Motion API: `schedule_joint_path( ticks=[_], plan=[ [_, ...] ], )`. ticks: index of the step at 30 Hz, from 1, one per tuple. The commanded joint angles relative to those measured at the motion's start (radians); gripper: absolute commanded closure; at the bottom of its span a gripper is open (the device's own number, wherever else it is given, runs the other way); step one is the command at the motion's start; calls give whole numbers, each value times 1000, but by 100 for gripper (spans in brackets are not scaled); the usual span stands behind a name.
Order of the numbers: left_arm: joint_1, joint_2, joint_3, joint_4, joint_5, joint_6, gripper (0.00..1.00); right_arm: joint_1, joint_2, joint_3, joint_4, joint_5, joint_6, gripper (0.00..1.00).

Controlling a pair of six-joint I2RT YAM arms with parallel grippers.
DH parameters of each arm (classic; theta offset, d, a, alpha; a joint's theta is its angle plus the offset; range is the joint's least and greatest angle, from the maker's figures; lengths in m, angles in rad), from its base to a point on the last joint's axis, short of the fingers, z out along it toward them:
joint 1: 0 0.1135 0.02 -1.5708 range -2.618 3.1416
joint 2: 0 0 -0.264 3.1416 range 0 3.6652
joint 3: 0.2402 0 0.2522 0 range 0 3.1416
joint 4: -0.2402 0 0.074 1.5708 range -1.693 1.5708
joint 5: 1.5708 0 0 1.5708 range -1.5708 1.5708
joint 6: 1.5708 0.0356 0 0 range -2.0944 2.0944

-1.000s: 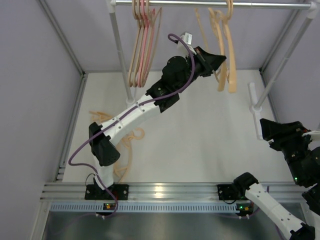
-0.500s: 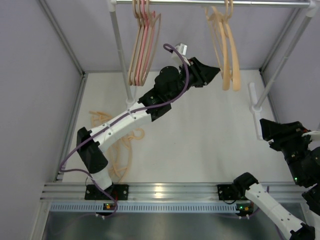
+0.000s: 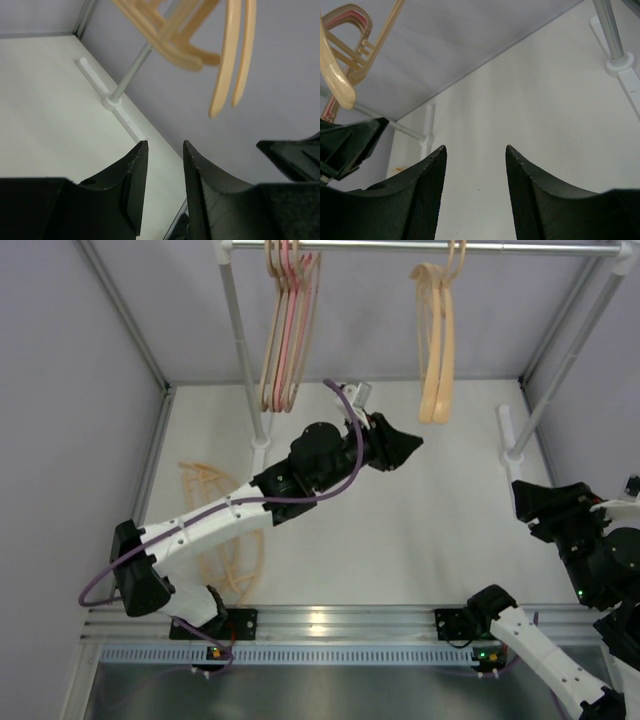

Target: Organize the hangers

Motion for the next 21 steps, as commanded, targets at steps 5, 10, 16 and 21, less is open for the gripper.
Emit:
schedule_joint_path(
  ticks=[5,10,16,21],
  plan=[
    [-149,-138,-174,-182,-190,129,61,14,-20,-25,-21,18,-11,51],
    [-195,-190,-350,-407,-451,22,60,14,-40,-64,-18,33,-8,50],
    [-195,-237,-508,-639,-650,-242,60,12,-40,-92,-15,29,-11,50],
    [-195,-254,-591,-895,-789,-513,60,14,-48,-120,-14,24,-9,50]
  ],
)
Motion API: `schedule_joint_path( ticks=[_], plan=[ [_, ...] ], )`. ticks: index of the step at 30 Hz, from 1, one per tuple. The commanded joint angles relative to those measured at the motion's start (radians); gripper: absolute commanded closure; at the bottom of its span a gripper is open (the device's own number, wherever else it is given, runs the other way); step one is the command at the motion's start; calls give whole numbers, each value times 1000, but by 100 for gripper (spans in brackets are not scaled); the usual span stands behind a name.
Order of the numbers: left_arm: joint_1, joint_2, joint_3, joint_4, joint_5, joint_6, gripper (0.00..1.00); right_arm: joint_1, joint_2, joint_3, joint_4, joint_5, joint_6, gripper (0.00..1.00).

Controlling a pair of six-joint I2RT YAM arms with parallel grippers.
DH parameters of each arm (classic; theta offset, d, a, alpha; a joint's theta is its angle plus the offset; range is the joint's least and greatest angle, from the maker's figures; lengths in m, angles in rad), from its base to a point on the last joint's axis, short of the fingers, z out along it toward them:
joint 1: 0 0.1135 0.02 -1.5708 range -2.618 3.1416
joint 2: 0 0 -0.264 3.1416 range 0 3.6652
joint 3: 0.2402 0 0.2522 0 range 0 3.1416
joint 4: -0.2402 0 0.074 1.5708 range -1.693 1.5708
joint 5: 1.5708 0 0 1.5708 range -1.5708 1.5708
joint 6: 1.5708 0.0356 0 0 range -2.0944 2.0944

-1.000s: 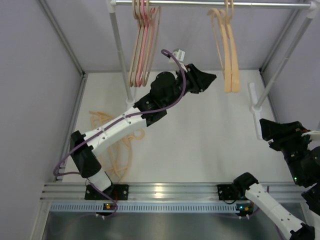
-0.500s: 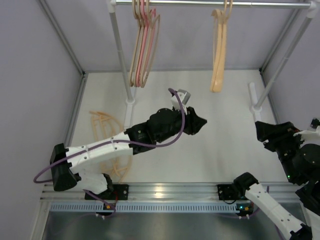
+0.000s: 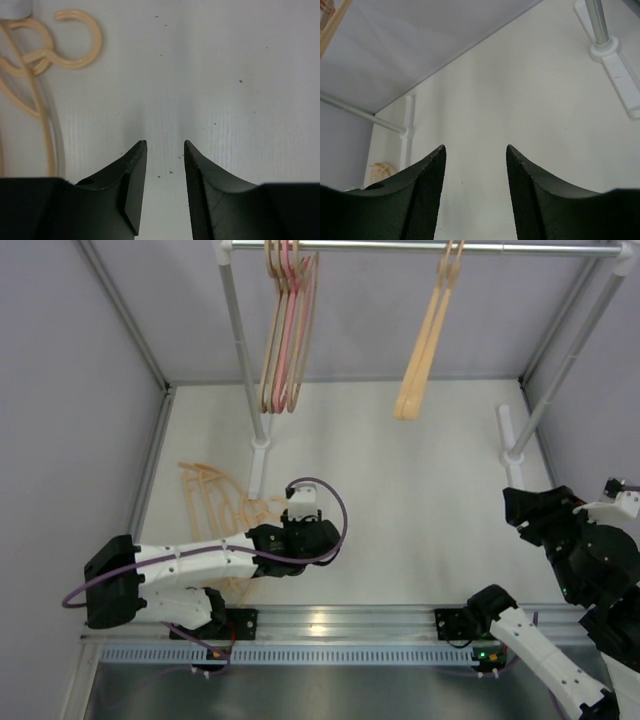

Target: Organize the hangers

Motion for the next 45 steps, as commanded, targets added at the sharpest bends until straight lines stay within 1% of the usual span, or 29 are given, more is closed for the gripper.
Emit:
schedule_joint_path(
  ticks=[1,2,5,6,7,10,13,16,18,19,22,24,25,27,29,33,40,43,45],
  plan=[
    [0,-40,-20,-235,-171,-276,60,14,-18,-23,-4,4,-6,50],
    [0,-40,-36,-277,-176,-298,60,14,-19,-29,4,1,-6,50],
    [0,-43,-61,-332,-179,-392,60,12,-24,-47,7,-10,-6,50],
    [0,-43,-70,-378,-176,-418,60,12,-22,-50,7,-13,-5,50],
    [0,-40,-78,-401,-176,-473,60,12,-22,-58,8,-16,-3,50],
    [0,-45,-104,-489,-181,-569,60,14,-25,-75,18,-30,-3,50],
    [3,-63,-124,-565,-182,-646,58,12,-25,-92,27,-41,0,50],
    [12,-111,-159,-590,-179,-685,58,12,-33,-116,44,-47,-1,50],
    [37,-152,-182,-589,-172,-683,57,14,-33,-135,56,-53,-3,50],
    [68,-166,-205,-576,-167,-668,57,14,-30,-141,64,-58,-1,50],
    [111,-192,-216,-549,-161,-601,56,14,-27,-152,77,-73,-6,50],
    [135,-191,-222,-504,-146,-550,56,12,-27,-152,84,-73,-8,50],
    [161,-185,-227,-477,-133,-489,56,12,-25,-153,85,-75,-6,50],
    [183,-171,-248,-393,-86,-426,56,14,-30,-156,88,-76,-6,50],
    [207,-143,-267,-333,-54,-387,56,14,-33,-158,88,-79,-3,50],
    [220,-102,-303,-230,-7,-341,57,12,-48,-161,88,-84,-1,50],
    [220,-106,-310,-191,9,-317,57,14,-42,-162,88,-87,2,50],
    [220,-132,-311,-185,13,-312,58,12,-38,-162,90,-88,5,50],
    [218,-166,-317,-159,20,-282,58,12,-36,-159,88,-87,3,50]
  ],
)
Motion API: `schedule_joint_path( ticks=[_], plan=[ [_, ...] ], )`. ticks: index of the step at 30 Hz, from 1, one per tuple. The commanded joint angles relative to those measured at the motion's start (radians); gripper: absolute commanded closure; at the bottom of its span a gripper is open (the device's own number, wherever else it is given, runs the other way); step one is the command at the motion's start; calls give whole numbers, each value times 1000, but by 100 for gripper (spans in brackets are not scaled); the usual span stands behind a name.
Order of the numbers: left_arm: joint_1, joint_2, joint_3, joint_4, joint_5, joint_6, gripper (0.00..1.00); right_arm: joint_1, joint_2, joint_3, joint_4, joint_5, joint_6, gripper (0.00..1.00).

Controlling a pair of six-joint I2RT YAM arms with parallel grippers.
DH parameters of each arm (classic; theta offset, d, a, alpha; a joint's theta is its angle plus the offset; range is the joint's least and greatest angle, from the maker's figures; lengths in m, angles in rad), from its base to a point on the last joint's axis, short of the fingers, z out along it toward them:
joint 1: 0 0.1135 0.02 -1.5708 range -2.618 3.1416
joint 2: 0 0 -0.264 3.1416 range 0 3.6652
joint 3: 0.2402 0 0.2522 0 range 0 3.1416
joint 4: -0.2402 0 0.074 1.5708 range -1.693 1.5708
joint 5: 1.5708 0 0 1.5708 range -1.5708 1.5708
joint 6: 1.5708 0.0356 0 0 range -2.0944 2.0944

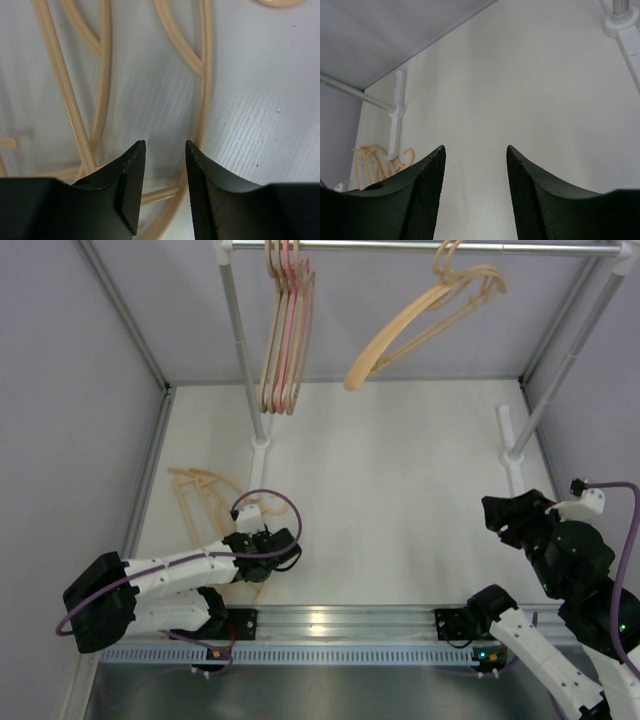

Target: Organize the hangers

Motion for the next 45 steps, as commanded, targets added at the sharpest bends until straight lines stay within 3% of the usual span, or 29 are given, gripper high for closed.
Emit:
schedule_joint_path(
  ticks=[1,9,20,27,31,32,33,39,45],
  plan=[
    [2,-54,-4,67,11,40,58,12,4,-2,54,-10,0,50],
    [2,-136,-3,65,22,52,54,12,7,-8,56,-19,3,50],
    [0,-6,8,107,77,92,54,14,-5,-16,56,-25,12,50],
    [0,37,2,157,108,111,67,14,-8,-14,56,-27,14,50],
    [0,29,-1,156,113,109,84,12,-8,-17,56,-28,15,50],
    [0,23,-3,153,114,106,95,14,-10,-16,56,-30,15,50],
    [0,20,-7,153,117,103,100,14,-10,-17,57,-30,15,50],
    [0,-127,-42,130,113,73,100,14,-3,-13,56,-33,14,50],
    [0,-222,31,70,105,125,100,14,3,-14,57,-36,20,50]
  ],
)
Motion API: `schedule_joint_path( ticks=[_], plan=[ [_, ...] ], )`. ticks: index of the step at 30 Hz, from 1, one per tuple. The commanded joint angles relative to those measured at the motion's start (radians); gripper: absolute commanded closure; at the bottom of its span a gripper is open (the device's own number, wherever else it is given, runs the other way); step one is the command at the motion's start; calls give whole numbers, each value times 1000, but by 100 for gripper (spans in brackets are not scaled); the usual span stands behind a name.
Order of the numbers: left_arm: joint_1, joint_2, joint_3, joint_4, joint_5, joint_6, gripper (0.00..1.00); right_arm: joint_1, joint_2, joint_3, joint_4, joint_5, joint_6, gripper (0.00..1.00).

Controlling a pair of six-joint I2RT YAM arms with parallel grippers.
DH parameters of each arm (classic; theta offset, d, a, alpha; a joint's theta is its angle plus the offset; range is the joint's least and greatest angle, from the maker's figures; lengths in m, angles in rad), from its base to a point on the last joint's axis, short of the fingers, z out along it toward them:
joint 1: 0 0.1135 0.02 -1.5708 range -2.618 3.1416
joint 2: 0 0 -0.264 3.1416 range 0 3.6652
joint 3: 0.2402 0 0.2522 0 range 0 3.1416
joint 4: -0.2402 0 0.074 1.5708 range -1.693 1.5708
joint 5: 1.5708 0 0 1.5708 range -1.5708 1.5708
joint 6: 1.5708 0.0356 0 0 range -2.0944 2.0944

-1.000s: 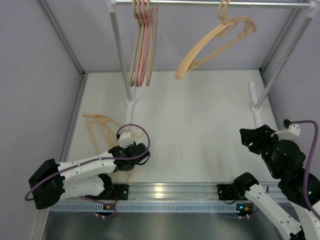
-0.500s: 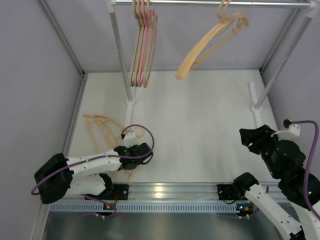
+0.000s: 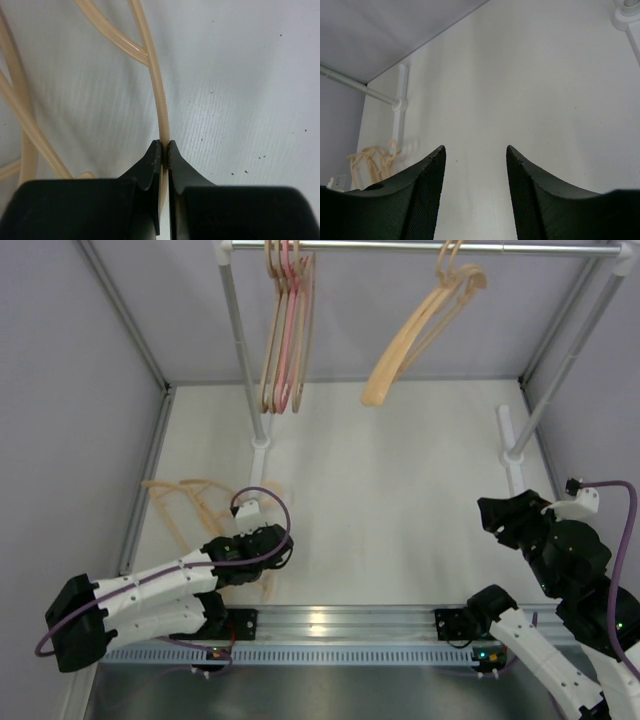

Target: Organize the hangers

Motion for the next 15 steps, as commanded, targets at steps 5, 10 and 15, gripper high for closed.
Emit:
schedule_joint_path(
  ticks=[5,10,15],
  plan=[
    [-10,-30,134,-27,26,63,100,12,6,-5,59,-10,15,50],
    [-54,-7,208,-27,11,89,100,12,3,2,56,-8,13,51],
    [-153,51,296,-25,-38,112,100,14,9,10,56,-6,13,51]
  ],
)
